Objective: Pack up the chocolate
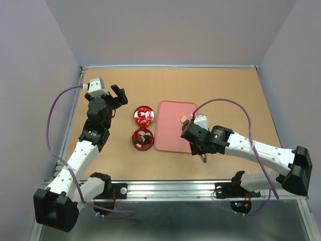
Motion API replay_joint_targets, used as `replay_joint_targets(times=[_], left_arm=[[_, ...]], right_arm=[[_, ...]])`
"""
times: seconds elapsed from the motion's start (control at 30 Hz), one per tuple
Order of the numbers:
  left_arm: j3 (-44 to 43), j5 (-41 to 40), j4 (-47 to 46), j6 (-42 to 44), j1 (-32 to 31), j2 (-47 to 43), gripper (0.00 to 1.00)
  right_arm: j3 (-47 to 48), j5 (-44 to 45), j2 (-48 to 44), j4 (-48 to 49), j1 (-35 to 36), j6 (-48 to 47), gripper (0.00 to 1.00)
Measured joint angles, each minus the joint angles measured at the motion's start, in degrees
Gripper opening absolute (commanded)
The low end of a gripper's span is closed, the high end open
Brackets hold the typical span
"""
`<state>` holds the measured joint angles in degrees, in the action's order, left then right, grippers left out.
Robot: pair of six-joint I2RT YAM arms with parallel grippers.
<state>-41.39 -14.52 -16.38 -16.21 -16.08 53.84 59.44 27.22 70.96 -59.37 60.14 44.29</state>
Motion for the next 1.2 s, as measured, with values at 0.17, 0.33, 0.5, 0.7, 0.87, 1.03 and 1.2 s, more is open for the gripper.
replay_joint_targets(times=[0.17,0.33,0.5,0.7,0.87,1.03,1.2], left_arm=[[0.00,0.00,0.00,0.00,0.00,0.00,0.99],[0.00,0.00,0.00,0.00,0.00,0.00,0.99],[0.00,0.00,-0.02,-0.02,0.00,0.00,0.99],[0.00,-0.02,0.00,0.00,0.00,0.00,0.99],[0.00,-0.04,-0.02,0.00,0.00,0.00,0.99],[0.00,-0.04,0.00,0.00,0.00,0.00,0.99],[0.00,-0.07,0.00,0.00,0.00,0.00,0.99]], right_arm=[[-1.05,-1.01,0.81,1.66,-1.99,-1.55,0.40],[-1.36,-2.29,0.81,2.27,-2.49,-2.49,0.25],[-0.70,-4.17,0.83,2.45,-2.49,-4.09,0.18],[2.75,-6.82,1.70,3.96,-2.47,-8.07,0.18],[6.60,-8.61,3.37,7.34,-2.34,-12.17,0.18],[10.49,-11.56,7.78,13.46,-1.73,-16.26,0.19],[12.74,-14.88,14.03,18.43,-0.37,-19.56,0.19]])
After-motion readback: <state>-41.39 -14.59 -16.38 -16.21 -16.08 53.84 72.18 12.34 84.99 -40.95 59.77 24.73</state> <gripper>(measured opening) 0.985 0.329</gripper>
